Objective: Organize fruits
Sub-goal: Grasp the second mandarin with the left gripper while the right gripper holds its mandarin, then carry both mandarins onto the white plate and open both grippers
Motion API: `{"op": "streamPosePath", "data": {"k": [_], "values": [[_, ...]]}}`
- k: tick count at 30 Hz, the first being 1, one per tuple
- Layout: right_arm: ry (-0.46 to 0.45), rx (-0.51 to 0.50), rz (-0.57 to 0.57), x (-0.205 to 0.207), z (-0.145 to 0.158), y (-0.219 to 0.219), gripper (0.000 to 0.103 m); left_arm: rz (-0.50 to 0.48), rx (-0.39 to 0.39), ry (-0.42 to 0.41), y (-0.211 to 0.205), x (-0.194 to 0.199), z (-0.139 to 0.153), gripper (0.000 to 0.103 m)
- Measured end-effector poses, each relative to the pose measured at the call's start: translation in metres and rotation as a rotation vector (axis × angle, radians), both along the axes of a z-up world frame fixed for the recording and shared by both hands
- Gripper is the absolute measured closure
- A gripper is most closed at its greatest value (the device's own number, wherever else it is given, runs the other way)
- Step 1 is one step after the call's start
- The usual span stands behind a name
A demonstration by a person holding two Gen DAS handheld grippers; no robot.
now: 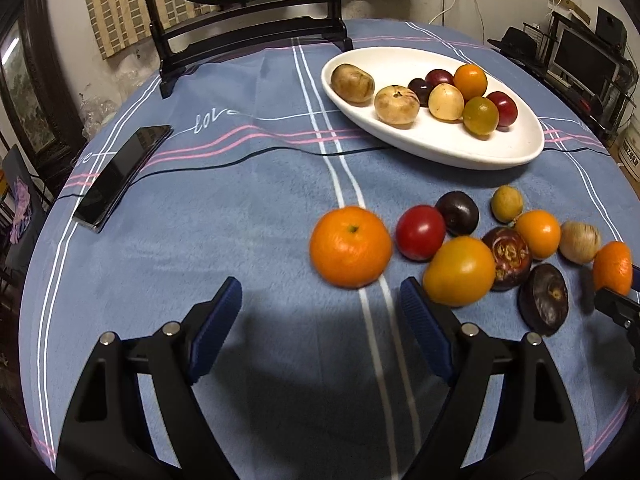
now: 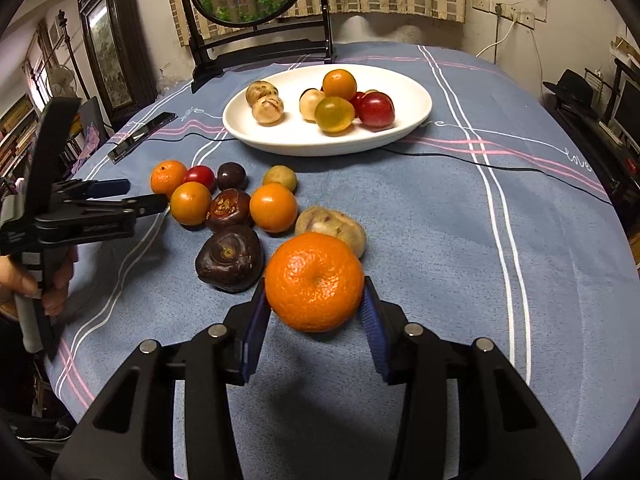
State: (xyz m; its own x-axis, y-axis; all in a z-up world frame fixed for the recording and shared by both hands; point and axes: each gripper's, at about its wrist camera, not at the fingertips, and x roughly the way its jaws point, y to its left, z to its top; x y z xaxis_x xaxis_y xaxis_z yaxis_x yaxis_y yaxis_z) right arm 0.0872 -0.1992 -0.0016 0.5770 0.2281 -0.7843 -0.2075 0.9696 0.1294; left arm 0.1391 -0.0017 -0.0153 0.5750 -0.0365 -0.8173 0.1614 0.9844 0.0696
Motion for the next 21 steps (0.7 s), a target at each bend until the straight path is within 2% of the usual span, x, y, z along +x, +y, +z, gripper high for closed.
{"op": "streamPosePath", "data": {"k": [5,10,12,14,17,21], "values": [[-0.002,0.009,0.015,0.001,0.002,0.003,0.058,0.002,-0.01,0.027,-0.005,0.012,-0.006,0.028],[-0.003,0.011,0.018,0.002,0.002,0.003,0.058,0.008,-0.05,0.054,-0.005,0.021,-0.011,0.044],[-0.003,0.011,0.016,0.002,0.002,0.003,0.058,-0.018,-0.054,0.046,-0.01,0.02,-0.009,0.059],[-0.006,0.011,0.015,0.002,0.003,0.003,0.058,-0.024,-0.048,0.047,-0.012,0.019,-0.008,0.06],[-0.013,0.013,0.016,0.002,0.006,0.001,0.058,-0.033,-0.079,0.054,-0.011,0.014,-0.004,0.06],[-0.033,0.018,0.015,0.002,0.013,-0.001,0.058,-0.051,-0.089,0.015,-0.015,0.005,0.015,0.06]]}}
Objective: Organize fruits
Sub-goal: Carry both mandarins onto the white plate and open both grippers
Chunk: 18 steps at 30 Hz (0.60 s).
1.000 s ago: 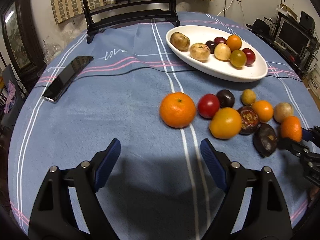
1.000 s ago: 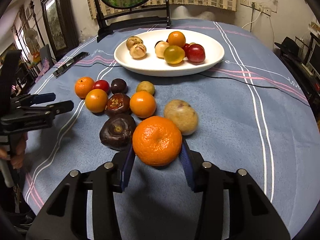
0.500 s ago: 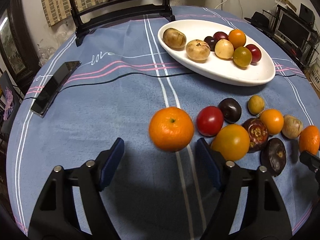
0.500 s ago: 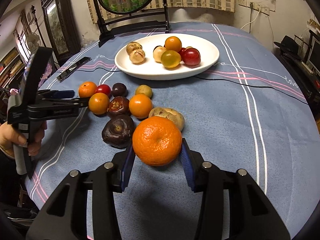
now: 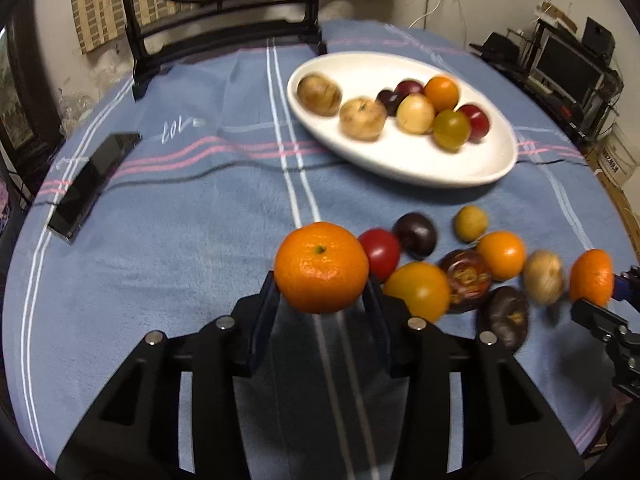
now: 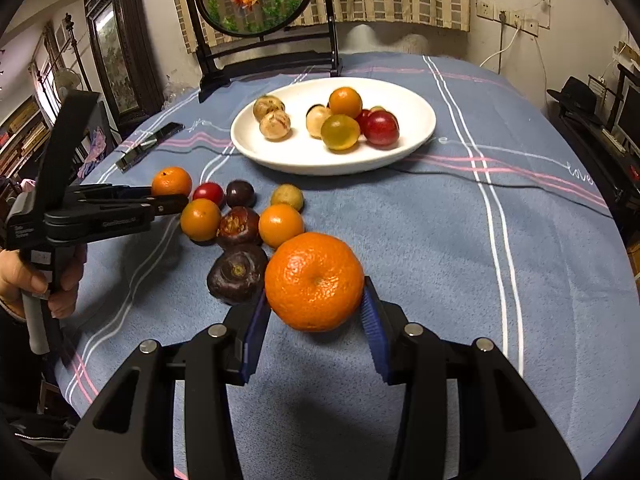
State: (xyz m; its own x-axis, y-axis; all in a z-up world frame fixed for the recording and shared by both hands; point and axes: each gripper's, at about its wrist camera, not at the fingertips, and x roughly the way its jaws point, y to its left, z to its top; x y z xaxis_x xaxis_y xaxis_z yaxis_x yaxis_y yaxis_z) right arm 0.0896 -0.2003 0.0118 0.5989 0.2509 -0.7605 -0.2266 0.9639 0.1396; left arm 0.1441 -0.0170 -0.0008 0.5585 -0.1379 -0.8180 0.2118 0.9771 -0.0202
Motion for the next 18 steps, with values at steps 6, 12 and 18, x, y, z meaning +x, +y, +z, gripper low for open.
{"op": "streamPosePath", "data": {"k": [6,12,18], "values": [[-0.049,0.01,0.006,0.004,0.019,-0.003,0.058,-0.04,-0.013,-0.075,-0.011,-0.008,0.033,0.06],[-0.12,0.005,0.002,0.025,0.045,-0.006,0.058,-0.057,-0.023,-0.115,-0.022,0.002,0.054,0.06],[-0.163,0.0,-0.013,0.067,0.056,-0.007,0.058,-0.055,-0.038,-0.12,-0.037,0.034,0.06,0.06]]}}
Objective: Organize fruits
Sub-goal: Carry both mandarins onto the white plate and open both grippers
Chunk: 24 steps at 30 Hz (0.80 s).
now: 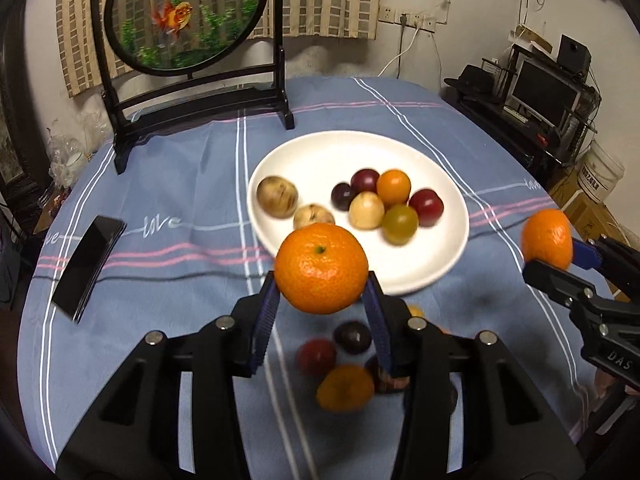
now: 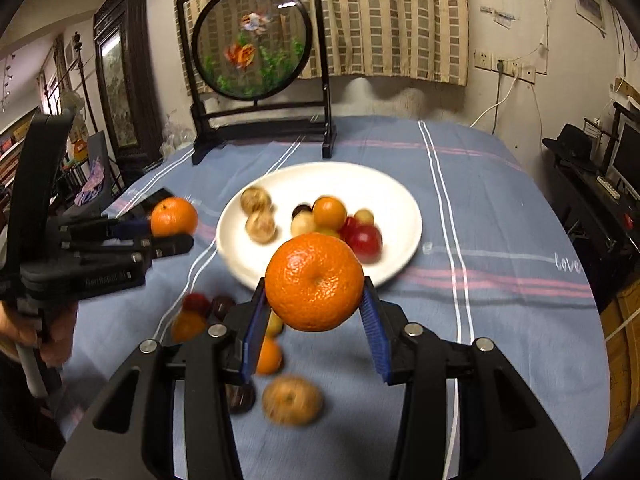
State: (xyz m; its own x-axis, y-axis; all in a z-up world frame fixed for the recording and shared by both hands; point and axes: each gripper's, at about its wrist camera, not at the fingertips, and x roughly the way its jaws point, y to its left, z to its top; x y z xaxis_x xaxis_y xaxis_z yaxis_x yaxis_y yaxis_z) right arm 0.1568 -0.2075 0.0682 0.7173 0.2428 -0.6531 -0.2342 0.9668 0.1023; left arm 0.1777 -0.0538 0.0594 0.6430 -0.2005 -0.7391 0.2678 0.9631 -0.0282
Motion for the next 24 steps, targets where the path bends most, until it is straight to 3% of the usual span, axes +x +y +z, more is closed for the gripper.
{"op": "streamPosePath", "data": {"k": [10,22,24], "values": [[0.03,-0.042,-0.024,0.088,-0.018,0.007,0.058,0.049,0.003,0.062,-0.014,0.067,-0.024,0.06],[0.042,-0.085,-0.023,0.135,-0.04,0.022,0.054,0.06,0.008,0.114,-0.025,0.105,-0.045,0.057],[0.049,-0.085,-0.026,0.135,-0.04,0.022,0.053,0.071,0.012,0.098,-0.023,0.104,-0.044,0.051]]}}
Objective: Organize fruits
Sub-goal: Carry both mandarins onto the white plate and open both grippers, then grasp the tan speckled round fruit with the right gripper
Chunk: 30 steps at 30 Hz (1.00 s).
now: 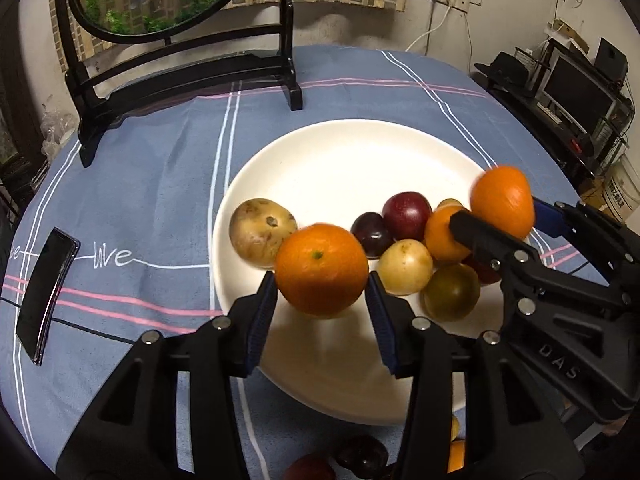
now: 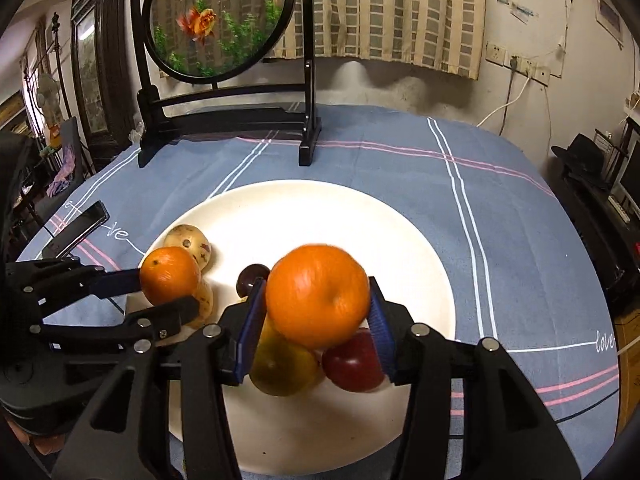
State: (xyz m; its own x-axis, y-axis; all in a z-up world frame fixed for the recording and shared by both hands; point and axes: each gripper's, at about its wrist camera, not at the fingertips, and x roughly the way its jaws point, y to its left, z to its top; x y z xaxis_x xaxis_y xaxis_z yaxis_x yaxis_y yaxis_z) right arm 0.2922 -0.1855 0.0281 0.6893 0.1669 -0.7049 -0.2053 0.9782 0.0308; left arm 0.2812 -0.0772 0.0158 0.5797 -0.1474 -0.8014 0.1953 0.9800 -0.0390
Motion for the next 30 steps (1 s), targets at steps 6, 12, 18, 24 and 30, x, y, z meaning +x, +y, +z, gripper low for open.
{"op": "streamPosePath", "data": {"k": [6,12,18,24,30], "values": [[-0.006,0.024,-0.037,-0.008,0.005,-0.013,0.043,-0.006,0.001,-0.049,0.004,-0.014,0.015,0.031],[-0.004,0.074,-0.064,-0.025,0.013,-0.026,0.043,-0.016,0.018,-0.074,0.005,-0.035,0.023,0.03],[0.003,0.111,-0.081,-0.06,0.017,-0.041,0.043,-0.001,0.003,-0.078,0.016,-0.061,0.029,0.025],[0.007,0.113,-0.082,-0.109,0.014,-0.049,0.043,0.003,0.013,-0.087,0.026,-0.096,0.028,0.023],[0.018,0.087,-0.072,-0.154,0.004,-0.049,0.043,0.003,0.024,-0.099,0.037,-0.135,0.025,0.02]]}}
